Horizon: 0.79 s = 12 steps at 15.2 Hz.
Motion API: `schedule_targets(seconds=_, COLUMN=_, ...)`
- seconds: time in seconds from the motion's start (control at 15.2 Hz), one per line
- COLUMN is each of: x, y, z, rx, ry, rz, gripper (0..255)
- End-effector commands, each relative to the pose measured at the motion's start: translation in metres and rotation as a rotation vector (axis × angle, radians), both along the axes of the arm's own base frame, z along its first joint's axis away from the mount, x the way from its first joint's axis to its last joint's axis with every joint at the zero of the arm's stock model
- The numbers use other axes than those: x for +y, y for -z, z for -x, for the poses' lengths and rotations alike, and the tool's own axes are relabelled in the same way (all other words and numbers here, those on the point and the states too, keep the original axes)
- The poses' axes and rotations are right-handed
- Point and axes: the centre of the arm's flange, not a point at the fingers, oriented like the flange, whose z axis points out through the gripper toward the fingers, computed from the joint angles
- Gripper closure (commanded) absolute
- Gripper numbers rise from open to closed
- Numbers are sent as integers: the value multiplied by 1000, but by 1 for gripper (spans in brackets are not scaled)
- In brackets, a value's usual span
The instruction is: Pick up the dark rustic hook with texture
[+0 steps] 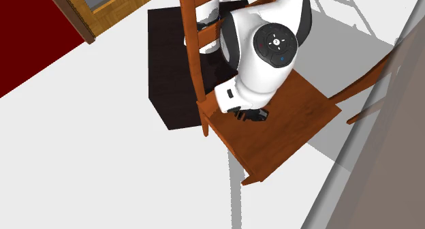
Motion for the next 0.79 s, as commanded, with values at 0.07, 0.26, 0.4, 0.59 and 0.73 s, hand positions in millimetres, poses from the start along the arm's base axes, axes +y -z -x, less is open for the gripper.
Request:
schedule_targets(seconds=0.07, x=-1, y=-16, z=3, rx=4, ry=1, rz=1, gripper=255)
schedule_targets(seconds=0.26, x=-1, y=-32, z=3, rx=4, ry=1, rz=1, gripper=255)
schedule_targets(seconds=0.4, x=-1, y=-42, z=3, rx=4, ry=1, rz=1, gripper=255)
schedule_targets(seconds=0.59, x=-1, y=-58, z=3, rx=4, ry=1, rz=1, gripper=255)
schedule_targets(seconds=0.73, x=-1, y=-59, z=3, rx=4, ry=1, rz=1, gripper=255)
